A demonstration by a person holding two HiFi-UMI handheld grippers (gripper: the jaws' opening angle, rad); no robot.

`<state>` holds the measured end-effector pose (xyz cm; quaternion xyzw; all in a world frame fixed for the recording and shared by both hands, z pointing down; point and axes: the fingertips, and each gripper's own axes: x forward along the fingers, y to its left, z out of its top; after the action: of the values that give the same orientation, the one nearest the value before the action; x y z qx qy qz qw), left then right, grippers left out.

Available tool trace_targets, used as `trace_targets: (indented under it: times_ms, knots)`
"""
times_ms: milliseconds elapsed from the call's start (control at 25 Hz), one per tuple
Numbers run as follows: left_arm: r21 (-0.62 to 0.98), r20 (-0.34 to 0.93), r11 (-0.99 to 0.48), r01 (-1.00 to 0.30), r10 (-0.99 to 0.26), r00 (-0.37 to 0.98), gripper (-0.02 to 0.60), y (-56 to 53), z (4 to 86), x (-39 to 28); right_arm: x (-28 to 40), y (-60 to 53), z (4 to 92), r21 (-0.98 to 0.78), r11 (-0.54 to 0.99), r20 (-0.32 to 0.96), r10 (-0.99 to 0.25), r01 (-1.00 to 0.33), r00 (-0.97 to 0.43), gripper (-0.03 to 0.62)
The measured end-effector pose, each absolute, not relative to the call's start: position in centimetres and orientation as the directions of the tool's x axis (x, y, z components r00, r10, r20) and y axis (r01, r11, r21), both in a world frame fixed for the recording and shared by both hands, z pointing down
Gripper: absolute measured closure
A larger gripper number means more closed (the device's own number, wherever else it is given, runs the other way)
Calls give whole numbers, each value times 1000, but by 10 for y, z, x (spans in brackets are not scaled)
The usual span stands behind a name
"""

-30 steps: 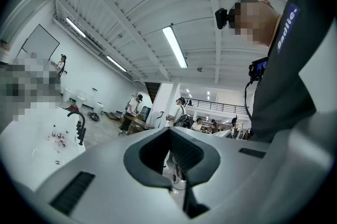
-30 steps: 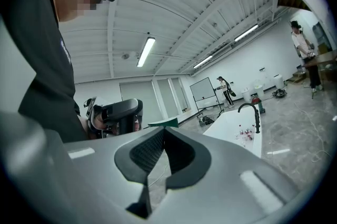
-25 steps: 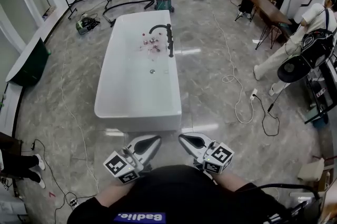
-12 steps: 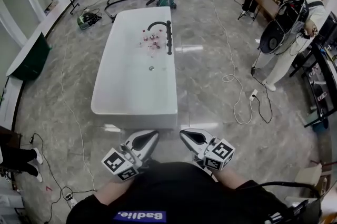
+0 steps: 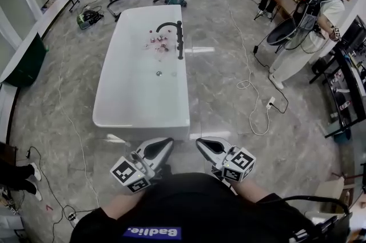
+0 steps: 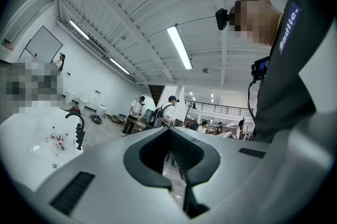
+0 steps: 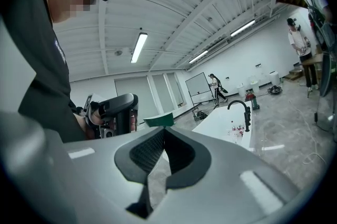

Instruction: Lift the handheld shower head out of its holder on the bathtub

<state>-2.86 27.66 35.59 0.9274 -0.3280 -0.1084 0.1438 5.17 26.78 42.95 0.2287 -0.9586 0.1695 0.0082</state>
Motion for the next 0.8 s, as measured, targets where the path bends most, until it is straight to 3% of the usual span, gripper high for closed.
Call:
trace_targets:
  times_ms: [800]
  knots:
    - [366, -124, -777, -512, -586, 801, 588, 110, 366, -127, -39, 110, 445, -332, 773, 164, -518, -541, -839, 591]
